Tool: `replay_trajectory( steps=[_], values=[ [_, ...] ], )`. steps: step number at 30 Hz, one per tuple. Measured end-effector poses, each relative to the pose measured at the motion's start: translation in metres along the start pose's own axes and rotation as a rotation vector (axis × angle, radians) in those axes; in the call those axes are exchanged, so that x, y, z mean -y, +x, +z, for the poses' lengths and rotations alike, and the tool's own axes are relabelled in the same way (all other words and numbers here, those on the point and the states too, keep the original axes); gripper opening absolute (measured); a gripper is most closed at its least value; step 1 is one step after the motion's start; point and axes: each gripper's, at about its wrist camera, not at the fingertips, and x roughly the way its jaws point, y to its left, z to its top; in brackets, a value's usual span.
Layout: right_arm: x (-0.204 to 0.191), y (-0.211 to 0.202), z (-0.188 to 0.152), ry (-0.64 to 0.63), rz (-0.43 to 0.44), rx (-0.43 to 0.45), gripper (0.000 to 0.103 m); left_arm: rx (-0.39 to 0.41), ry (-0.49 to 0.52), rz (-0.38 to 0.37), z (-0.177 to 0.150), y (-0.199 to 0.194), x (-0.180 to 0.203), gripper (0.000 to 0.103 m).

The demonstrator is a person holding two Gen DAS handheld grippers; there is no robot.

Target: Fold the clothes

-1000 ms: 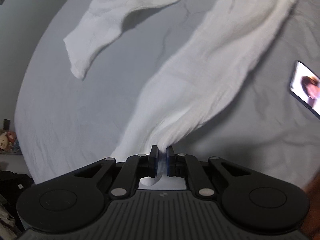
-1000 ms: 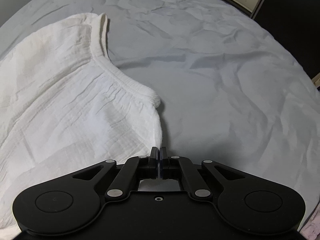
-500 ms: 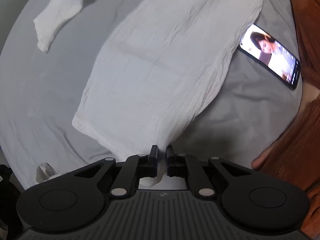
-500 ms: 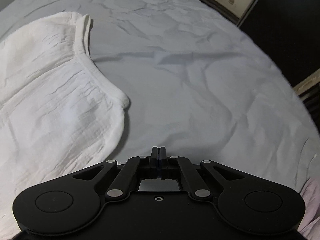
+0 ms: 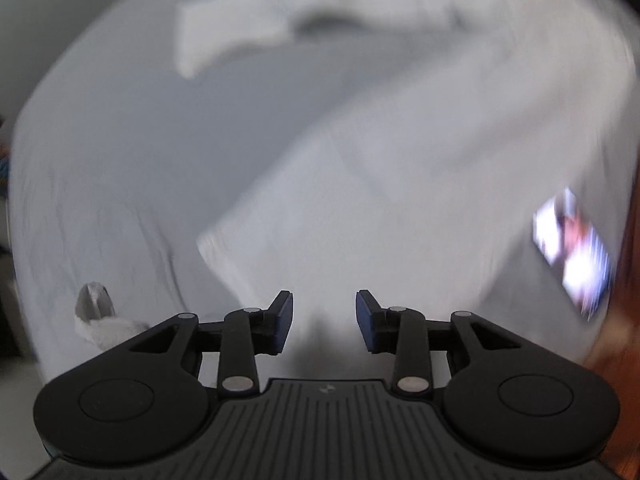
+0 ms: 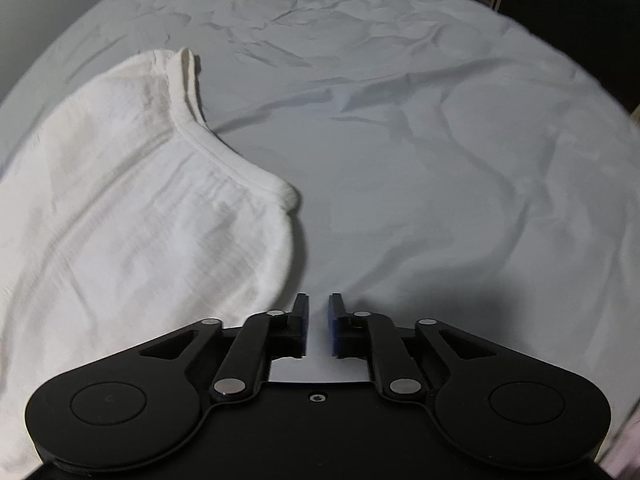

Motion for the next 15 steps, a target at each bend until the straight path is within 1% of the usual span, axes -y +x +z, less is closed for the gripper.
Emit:
replay_trajectory(
  steps=[1, 4, 10, 12, 15],
  values=[
    [0.000, 0.003, 0.001, 0.014, 0.010, 0.003, 0.017, 0.038, -0.027, 0.002, 0.006, -0.002, -0.002, 0.034],
    [-0.003, 0.012, 0.005, 0.041, 0.028, 0.018, 0.017, 0.096, -0.083, 0.030, 0.023, 0.000, -0.007, 0.035],
    [-0.008, 0.036, 0.018, 0.081, 0.032, 0.040, 0.017, 0.165, -0.240, 0.128, 0.059, 0.018, -0.032, 0.035],
    [-0.010, 0.047, 0.022, 0.071, 0.017, 0.024, 0.017, 0.185, -0.301, 0.129, 0.071, 0.023, -0.043, 0.039],
    [-0.014, 0.058, 0.027, 0.046, -0.005, -0.006, 0.017, 0.223, -0.393, 0.116, 0.097, 0.033, -0.064, 0.040]
  ],
)
